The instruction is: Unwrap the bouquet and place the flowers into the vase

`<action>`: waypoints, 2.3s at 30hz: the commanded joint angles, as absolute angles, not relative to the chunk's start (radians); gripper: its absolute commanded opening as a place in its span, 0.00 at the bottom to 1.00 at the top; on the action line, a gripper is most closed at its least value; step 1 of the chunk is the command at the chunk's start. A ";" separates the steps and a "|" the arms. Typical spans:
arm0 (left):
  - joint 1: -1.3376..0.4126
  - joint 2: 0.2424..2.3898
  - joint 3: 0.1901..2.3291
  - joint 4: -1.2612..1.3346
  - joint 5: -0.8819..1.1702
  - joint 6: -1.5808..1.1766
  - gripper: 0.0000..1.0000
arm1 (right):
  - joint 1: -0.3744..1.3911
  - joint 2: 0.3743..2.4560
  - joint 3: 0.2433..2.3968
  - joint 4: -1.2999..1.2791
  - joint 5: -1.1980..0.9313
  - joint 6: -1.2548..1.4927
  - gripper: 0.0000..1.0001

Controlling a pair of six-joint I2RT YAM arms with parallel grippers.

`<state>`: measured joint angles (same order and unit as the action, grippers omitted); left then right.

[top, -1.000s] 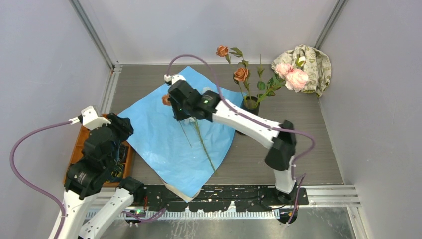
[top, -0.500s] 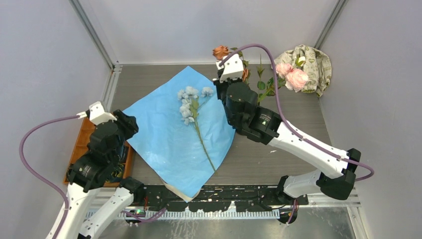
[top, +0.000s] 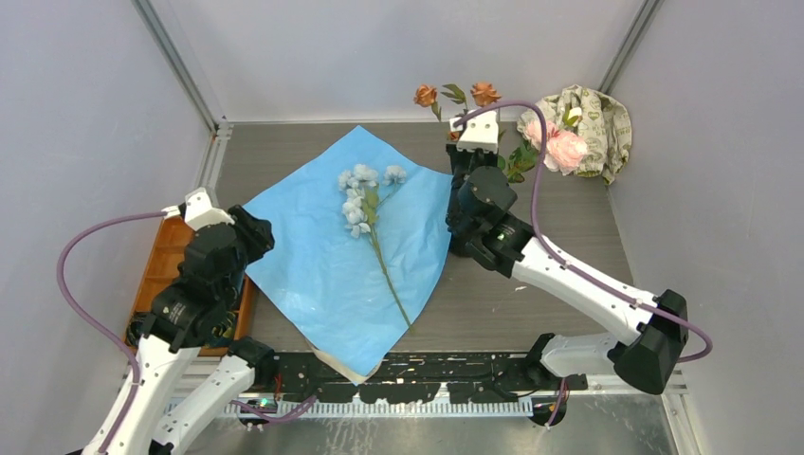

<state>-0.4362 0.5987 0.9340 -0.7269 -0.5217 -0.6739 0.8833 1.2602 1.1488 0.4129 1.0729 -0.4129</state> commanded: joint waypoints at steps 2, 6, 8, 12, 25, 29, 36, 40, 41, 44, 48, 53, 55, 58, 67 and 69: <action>-0.434 0.594 0.926 -0.663 -0.518 -0.685 0.47 | 0.858 1.203 1.133 0.490 1.081 -0.382 0.01; -0.434 0.597 0.920 -0.658 -0.514 -0.689 0.47 | 0.847 1.191 1.090 0.468 1.083 -0.327 0.01; -0.434 0.599 0.918 -0.658 -0.513 -0.691 0.47 | 0.843 1.179 1.060 0.458 1.081 -0.294 0.01; -0.434 0.603 0.909 -0.649 -0.506 -0.696 0.47 | 0.838 1.159 1.008 0.432 1.074 -0.235 0.01; -0.434 0.612 0.893 -0.636 -0.482 -0.710 0.46 | 0.828 1.125 0.882 0.264 1.043 0.009 0.01; -0.434 0.618 0.880 -0.623 -0.474 -0.716 0.46 | 0.828 1.113 0.849 0.184 1.009 0.104 0.05; -0.434 0.659 0.862 -0.589 -0.420 -0.720 0.46 | 0.828 1.096 0.834 0.092 0.977 0.208 0.22; -0.434 0.678 0.855 -0.576 -0.406 -0.719 0.46 | 0.828 1.065 0.837 0.044 0.951 0.241 0.36; -0.434 0.683 0.853 -0.574 -0.402 -0.719 0.46 | 0.828 1.054 0.838 0.034 0.945 0.247 0.38; -0.434 0.695 0.847 -0.564 -0.385 -0.722 0.46 | 0.828 1.009 0.847 0.007 0.920 0.264 0.44; -0.434 0.728 0.841 -0.549 -0.356 -0.730 0.47 | 0.828 0.944 0.877 -0.066 0.877 0.293 0.48; -0.433 0.800 0.835 -0.524 -0.300 -0.735 0.47 | 0.828 0.839 0.914 -0.095 0.807 0.327 0.55; -0.434 0.842 0.838 -0.507 -0.275 -0.734 0.47 | 0.828 0.792 0.924 -0.095 0.783 0.340 0.57; -0.434 0.919 0.851 -0.483 -0.235 -0.725 0.48 | 0.828 0.715 0.934 -0.091 0.747 0.358 0.59; -0.434 1.321 1.024 -0.397 -0.123 -0.709 0.47 | 0.828 0.534 0.977 -0.155 0.689 0.383 0.62; -0.435 1.423 1.083 -0.391 -0.084 -0.721 0.45 | 0.828 0.512 0.977 -0.174 0.687 0.385 0.62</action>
<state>-0.4362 1.2919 0.9604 -0.4858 -0.1753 -0.7227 0.8303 0.5396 0.9440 -0.1406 0.7174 0.3664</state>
